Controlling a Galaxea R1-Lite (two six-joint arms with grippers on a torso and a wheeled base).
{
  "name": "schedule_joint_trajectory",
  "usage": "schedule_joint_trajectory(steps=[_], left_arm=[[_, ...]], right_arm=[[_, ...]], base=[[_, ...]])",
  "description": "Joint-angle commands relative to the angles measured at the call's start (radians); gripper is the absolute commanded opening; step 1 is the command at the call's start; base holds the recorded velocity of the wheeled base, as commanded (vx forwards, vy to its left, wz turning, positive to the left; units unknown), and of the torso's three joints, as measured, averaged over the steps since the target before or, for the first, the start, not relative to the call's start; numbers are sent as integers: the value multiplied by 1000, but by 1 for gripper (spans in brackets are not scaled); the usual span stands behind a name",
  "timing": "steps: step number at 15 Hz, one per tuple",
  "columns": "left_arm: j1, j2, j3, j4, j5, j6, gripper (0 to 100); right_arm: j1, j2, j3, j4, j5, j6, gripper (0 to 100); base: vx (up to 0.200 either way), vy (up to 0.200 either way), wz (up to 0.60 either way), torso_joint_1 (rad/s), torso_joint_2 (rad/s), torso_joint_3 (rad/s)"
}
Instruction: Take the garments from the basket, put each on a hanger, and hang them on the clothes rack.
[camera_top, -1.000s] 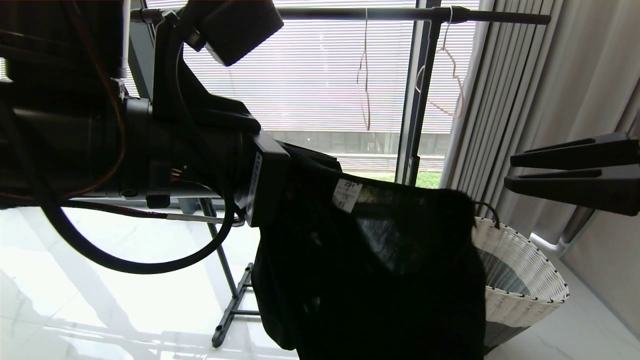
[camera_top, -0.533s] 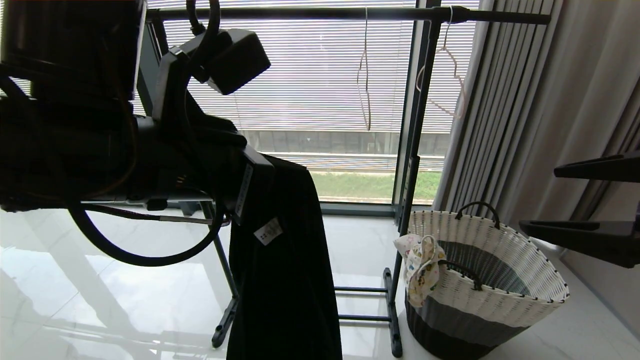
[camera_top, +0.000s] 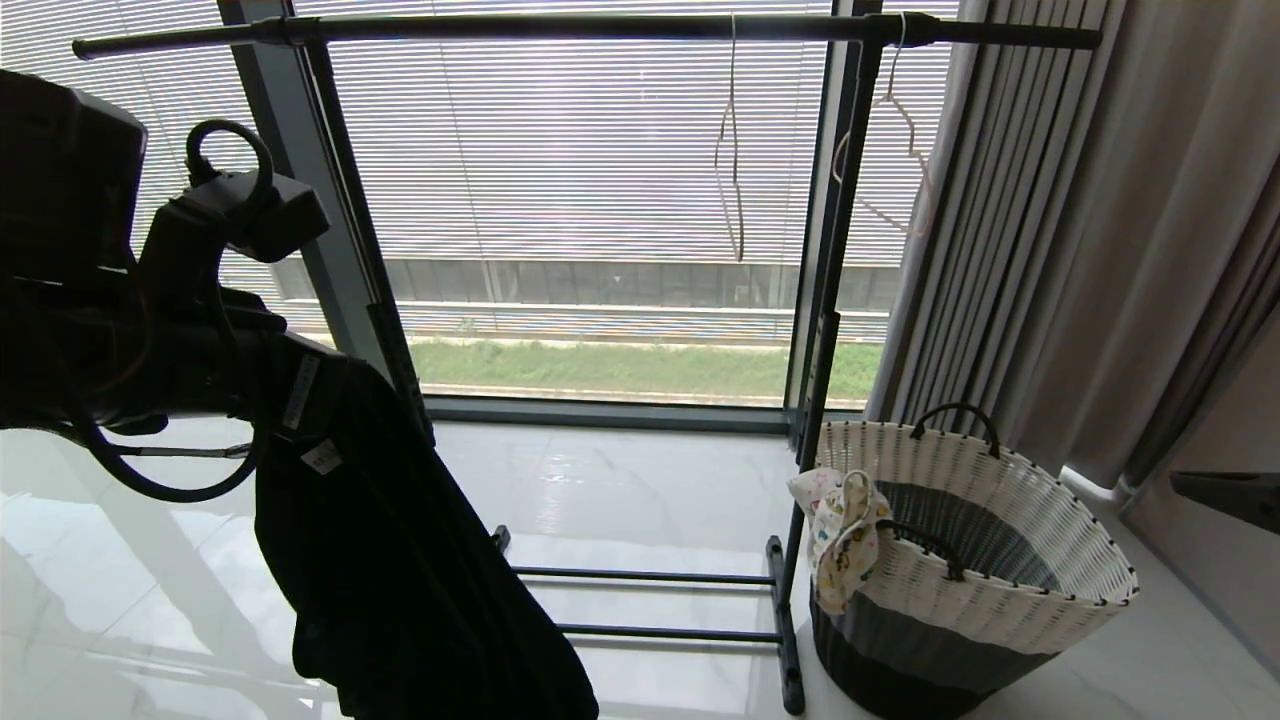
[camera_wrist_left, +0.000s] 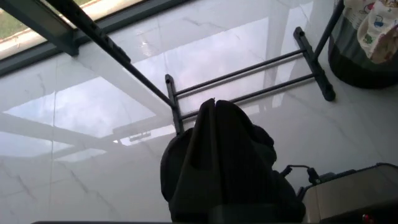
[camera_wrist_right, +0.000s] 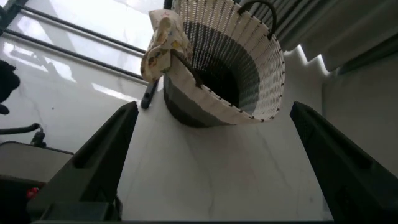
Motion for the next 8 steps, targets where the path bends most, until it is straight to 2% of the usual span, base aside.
schedule_joint_trajectory(steps=[1, 4, 6, 8], left_arm=[[14, -47, 70, -31, 4, 0, 0], [14, -52, 110, -97, 51, -3, 0], [14, -57, 116, -102, 71, -3, 0], [14, -66, 116, -102, 73, -3, 0]], right_arm=[[-18, -11, 24, 0, -27, -1, 100], [-19, -12, 27, 0, -36, 0, 100], [-21, -12, 25, 2, -35, 2, 100], [-21, -11, 24, 0, -33, 0, 100]], base=[[0, 0, 0, 0, 0, 0], [0, 0, 0, 0, 0, 0], [0, 0, 0, 0, 0, 0], [0, 0, 0, 80, -217, -144]])
